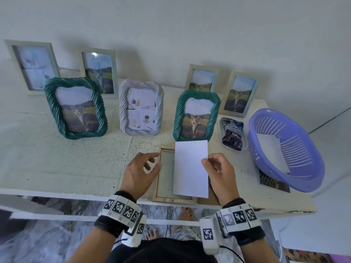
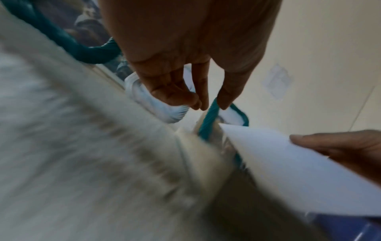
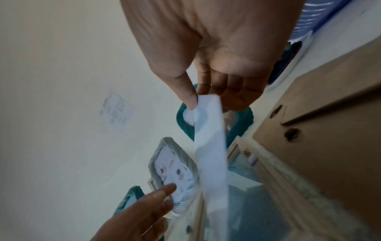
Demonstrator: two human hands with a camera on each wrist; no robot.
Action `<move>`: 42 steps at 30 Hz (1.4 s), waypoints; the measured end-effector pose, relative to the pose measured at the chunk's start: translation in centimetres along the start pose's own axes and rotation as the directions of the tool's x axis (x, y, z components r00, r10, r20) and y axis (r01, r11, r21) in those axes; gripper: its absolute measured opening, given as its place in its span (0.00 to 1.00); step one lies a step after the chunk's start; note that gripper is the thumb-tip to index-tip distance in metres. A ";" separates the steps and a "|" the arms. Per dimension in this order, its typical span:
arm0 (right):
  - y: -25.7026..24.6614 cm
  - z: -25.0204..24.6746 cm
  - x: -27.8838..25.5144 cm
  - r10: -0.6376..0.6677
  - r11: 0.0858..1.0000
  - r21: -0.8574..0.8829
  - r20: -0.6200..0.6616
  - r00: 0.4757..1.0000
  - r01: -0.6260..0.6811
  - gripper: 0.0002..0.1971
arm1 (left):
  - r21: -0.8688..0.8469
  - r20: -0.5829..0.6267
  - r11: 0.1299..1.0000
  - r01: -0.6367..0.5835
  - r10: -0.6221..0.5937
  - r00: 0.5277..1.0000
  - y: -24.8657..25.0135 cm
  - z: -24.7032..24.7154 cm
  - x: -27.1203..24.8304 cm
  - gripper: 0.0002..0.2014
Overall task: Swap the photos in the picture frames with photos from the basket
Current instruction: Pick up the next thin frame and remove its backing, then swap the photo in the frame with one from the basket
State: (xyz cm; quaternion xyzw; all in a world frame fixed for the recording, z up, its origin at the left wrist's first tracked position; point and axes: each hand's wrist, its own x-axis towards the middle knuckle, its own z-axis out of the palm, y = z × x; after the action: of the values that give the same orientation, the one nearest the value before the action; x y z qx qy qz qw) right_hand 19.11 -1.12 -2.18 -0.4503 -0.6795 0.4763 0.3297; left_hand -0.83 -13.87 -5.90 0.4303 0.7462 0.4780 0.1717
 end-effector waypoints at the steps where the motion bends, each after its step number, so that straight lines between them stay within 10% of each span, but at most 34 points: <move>1: -0.2 -0.2 -0.2 -0.003 0.999 0.047 -0.008 1.000 0.004 0.04 | -0.048 0.002 0.999 -0.011 0.011 1.000 1.2 0.0 0.2 0.14; 9: -4.1 0.5 -1.1 -0.005 0.922 0.387 0.031 0.999 -0.008 0.04 | -0.413 0.368 0.887 0.207 -0.046 0.929 7.8 0.8 0.5 0.28; 21: -2.1 -1.0 -2.1 -0.121 0.991 0.062 0.061 0.991 0.118 0.07 | -0.595 0.272 0.737 0.320 -0.190 0.943 8.2 0.9 0.3 0.12; 29: 0.7 -5.8 -3.2 0.093 0.961 0.239 0.192 0.977 -0.138 0.14 | -0.536 0.355 0.738 0.410 -0.244 0.902 8.8 3.4 0.2 0.11; 36: 5.1 -13.5 -5.3 0.181 0.968 0.153 0.122 0.976 -0.198 0.15 | -0.145 0.191 0.988 0.044 -0.016 0.981 10.8 8.5 1.7 0.13; 42: 8.3 -21.1 -7.5 0.291 0.926 0.214 0.121 0.949 -0.311 0.17 | 0.029 0.423 0.947 -0.321 0.279 0.862 16.9 15.8 3.2 0.20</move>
State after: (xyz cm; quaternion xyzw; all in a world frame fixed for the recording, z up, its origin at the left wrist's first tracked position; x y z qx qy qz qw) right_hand 42.89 0.47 -3.27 -0.4867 -0.5562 0.6160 0.2726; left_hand 16.00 0.61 1.54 0.6405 0.6393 0.3594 0.2277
